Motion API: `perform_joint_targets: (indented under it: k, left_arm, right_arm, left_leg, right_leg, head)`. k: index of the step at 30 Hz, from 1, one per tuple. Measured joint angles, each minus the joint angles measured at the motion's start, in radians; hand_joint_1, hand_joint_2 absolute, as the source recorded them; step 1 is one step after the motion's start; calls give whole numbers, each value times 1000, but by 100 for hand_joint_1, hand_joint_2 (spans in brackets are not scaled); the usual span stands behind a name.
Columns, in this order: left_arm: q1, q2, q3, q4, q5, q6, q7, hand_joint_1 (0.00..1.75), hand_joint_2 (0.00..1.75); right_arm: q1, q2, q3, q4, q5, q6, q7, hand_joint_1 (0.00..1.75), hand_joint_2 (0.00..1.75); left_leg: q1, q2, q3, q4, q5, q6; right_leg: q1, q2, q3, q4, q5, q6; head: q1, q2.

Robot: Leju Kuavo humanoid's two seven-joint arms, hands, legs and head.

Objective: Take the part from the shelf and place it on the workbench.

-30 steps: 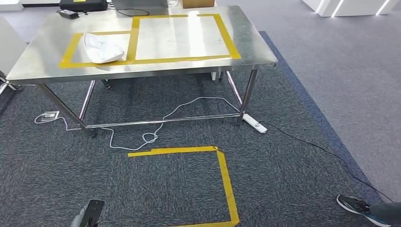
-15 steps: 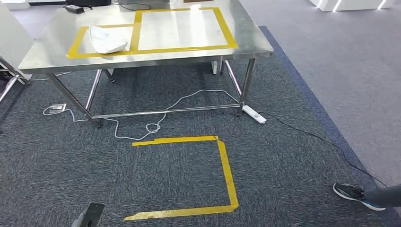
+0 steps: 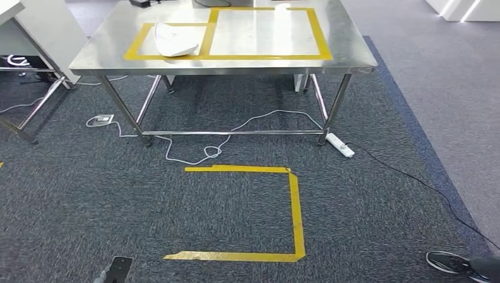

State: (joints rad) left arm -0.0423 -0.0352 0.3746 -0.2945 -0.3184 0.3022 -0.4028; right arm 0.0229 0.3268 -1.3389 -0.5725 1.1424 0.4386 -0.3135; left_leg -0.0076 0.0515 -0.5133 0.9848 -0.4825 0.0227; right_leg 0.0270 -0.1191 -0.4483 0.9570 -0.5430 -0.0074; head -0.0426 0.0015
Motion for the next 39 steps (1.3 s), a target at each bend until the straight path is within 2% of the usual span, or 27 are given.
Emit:
perform_joint_targets:
  k: [2, 4, 5, 6, 7, 8, 9, 11, 13, 15, 17, 19, 21, 22, 23, 24, 25, 27, 28, 30, 31, 33, 35, 36, 37, 38, 39]
  left_arm:
    - [1, -2, 0, 0, 4, -2, -8, 0, 0]
    - [-3, -3, 0, 0, 5, -4, -14, 0, 0]
    - [-4, -3, 0, 0, 5, -4, -18, 0, 0]
    - [-3, -3, 0, 0, 5, -5, -22, 0, 0]
    - [-2, -3, 0, 1, 5, -6, -25, 0, 0]
    - [0, -4, 0, 1, 6, -5, -27, 0, 0]
    - [1, -4, 1, 2, 7, -4, -28, 0, 0]
    - [1, -5, 3, 3, 13, 1, -38, 0, 0]
    - [4, -5, 7, 4, 23, 7, -60, 0, 0]
    - [13, -4, 16, 6, 34, 11, -79, 0, 0]
    - [24, -4, 27, 10, 44, 15, -87, 0, 0]
    - [29, -5, 36, 15, 51, 18, -90, 0, 0]
    - [33, -6, 44, 20, 55, 19, -91, 0, 0]
    - [37, -6, 47, 23, 57, 19, -91, 0, 0]
    - [41, -6, 51, 25, 57, 20, -91, 0, 0]
    - [45, -6, 54, 26, 57, 20, -92, 0, 0]
    - [47, -6, 56, 27, 57, 20, -92, 0, 0]
    - [45, -6, 59, 29, 57, 21, -93, 0, 0]
    - [44, -6, 60, 29, 57, 21, -94, 0, 0]
    - [47, -7, 61, 33, 57, 22, -94, 0, 0]
    - [50, -7, 61, 35, 57, 22, -94, 0, 0]
    - [52, -8, 62, 38, 58, 23, -94, 0, 0]
    - [49, -9, 62, 39, 58, 23, -94, 0, 0]
    - [48, -9, 62, 39, 58, 24, -94, 0, 0]
    - [48, -9, 62, 39, 58, 24, -94, 0, 0]
    - [49, -9, 62, 40, 58, 24, -94, 0, 0]
    - [50, -9, 62, 41, 58, 24, -94, 0, 0]
  right_arm:
    - [-5, -4, -1, 8, 6, -5, -6, 0, 0]
    - [-5, -9, -4, 16, 9, -9, -9, 0, 0]
    - [-4, -13, -6, 21, 10, -13, -11, 0, 0]
    - [-4, -17, -10, 28, 12, -19, -12, 0, 0]
    - [-4, -21, -12, 38, 14, -28, -15, 0, 0]
    - [-5, -27, -14, 49, 17, -38, -18, 0, 0]
    - [-7, -32, -15, 61, 21, -48, -21, 0, 0]
    - [-10, -45, -16, 89, 33, -67, -29, 0, 0]
    - [-13, -58, -15, 120, 47, -85, -39, 0, 0]
    - [-16, -69, -15, 146, 58, -98, -47, 0, 0]
    - [-17, -77, -15, 165, 62, -104, -51, 0, 0]
    - [-17, -85, -15, 180, 66, -106, -52, 0, 0]
    - [-16, -92, -15, 191, 68, -107, -52, 0, 0]
    - [-17, -96, -15, 196, 69, -107, -52, 0, 0]
    - [-18, -98, -15, 200, 69, -107, -52, 0, 0]
    - [-19, -100, -15, 204, 69, -107, -52, 0, 0]
    - [-21, -101, -15, 207, 69, -107, -52, 0, 0]
    - [-23, -104, -15, 212, 69, -107, -53, 0, 0]
    - [-24, -105, -15, 215, 69, -107, -53, 0, 0]
    - [-26, -109, -15, 218, 69, -108, -53, 0, 0]
    - [-28, -111, -15, 219, 69, -108, -54, 0, 0]
    - [-30, -113, -15, 222, 69, -108, -55, 0, 0]
    - [-28, -115, -15, 225, 69, -108, -56, 0, 0]
    - [-26, -117, -15, 227, 70, -108, -55, 0, 0]
    - [-24, -117, -15, 227, 70, -108, -55, 0, 0]
    - [-23, -118, -15, 228, 70, -108, -55, 0, 0]
    - [-23, -119, -15, 228, 70, -108, -55, 0, 0]
  left_leg:
    - [7, -19, -5, -10, 9, 12]
    - [11, -39, -13, -12, 16, 19]
    - [11, -50, -18, -12, 19, 19]
    - [11, -62, -21, -12, 21, 18]
    - [12, -74, -23, -11, 24, 16]
    - [12, -86, -24, -10, 25, 14]
    - [13, -98, -24, -10, 26, 12]
    - [12, -121, -27, -5, 29, 4]
    - [12, -141, -40, -2, 35, -9]
    - [14, -157, -51, 0, 42, -23]
    - [15, -131, -67, 27, 22, -32]
    - [15, -83, -114, 133, -43, -39]
    - [17, -65, -171, 266, -103, -44]
    - [17, -62, -181, 297, -109, -45]
    - [17, -60, -169, 285, -95, -45]
    - [17, -54, -138, 235, -67, -43]
    - [16, -35, -94, 162, -36, -39]
    - [10, 3, -26, 39, -4, -28]
    - [7, 14, -14, 12, -2, -22]
    - [4, -2, -17, 6, -1, -10]
    - [4, -10, -19, 3, 2, -4]
    - [9, -28, -21, -2, 9, 7]
    - [11, -50, -27, -2, 14, 14]
    - [11, -62, -30, -2, 16, 16]
    - [10, -75, -32, -1, 17, 16]
    - [10, -89, -32, -1, 17, 16]
    - [11, -102, -32, 0, 18, 15]
  right_leg:
    - [-3, 38, -20, 38, -28, 13]
    - [-12, 95, -80, 160, -91, 27]
    - [-18, 109, -117, 234, -119, 32]
    - [-22, 115, -147, 289, -131, 36]
    - [-25, 117, -159, 305, -122, 38]
    - [-28, 119, -152, 281, -92, 40]
    - [-30, 126, -127, 220, -49, 40]
    - [-36, 168, -69, 81, 14, 38]
    - [-38, 196, -42, 20, 25, 32]
    - [-37, 180, -41, 16, 28, 21]
    - [-39, 157, -41, 12, 35, 7]
    - [-38, 129, -44, 10, 37, -3]
    - [-33, 97, -49, 10, 37, -5]
    - [-31, 82, -53, 11, 36, -6]
    - [-30, 68, -55, 11, 35, -6]
    - [-29, 55, -56, 11, 34, -5]
    - [-27, 44, -51, 11, 32, -4]
    - [-20, 22, -47, 15, 27, 3]
    - [-17, 12, -43, 16, 25, 8]
    - [-17, -6, -39, 17, 24, 16]
    - [-19, -1, -38, 21, 19, 22]
    - [-23, 46, -63, 73, -20, 34]
    - [-28, 100, -126, 203, -87, 41]
    - [-29, 111, -158, 269, -111, 42]
    - [-30, 115, -179, 308, -116, 43]
    - [-30, 118, -183, 307, -100, 43]
    - [-31, 122, -166, 266, -65, 42]
  head:
    - [5, 0]
    - [11, 0]
    - [11, 0]
    - [11, 0]
    - [11, 0]
    - [11, 0]
    - [11, 0]
    - [12, 0]
    - [12, 0]
    - [11, 0]
    - [7, 0]
    - [0, 0]
    - [-2, 0]
    - [-2, 0]
    - [-2, 0]
    - [-2, 0]
    - [-2, 0]
    - [-2, 0]
    - [-1, 0]
    - [1, 0]
    - [1, 0]
    - [5, 0]
    - [9, 0]
    - [9, 0]
    - [9, 0]
    - [9, 0]
    - [9, 0]
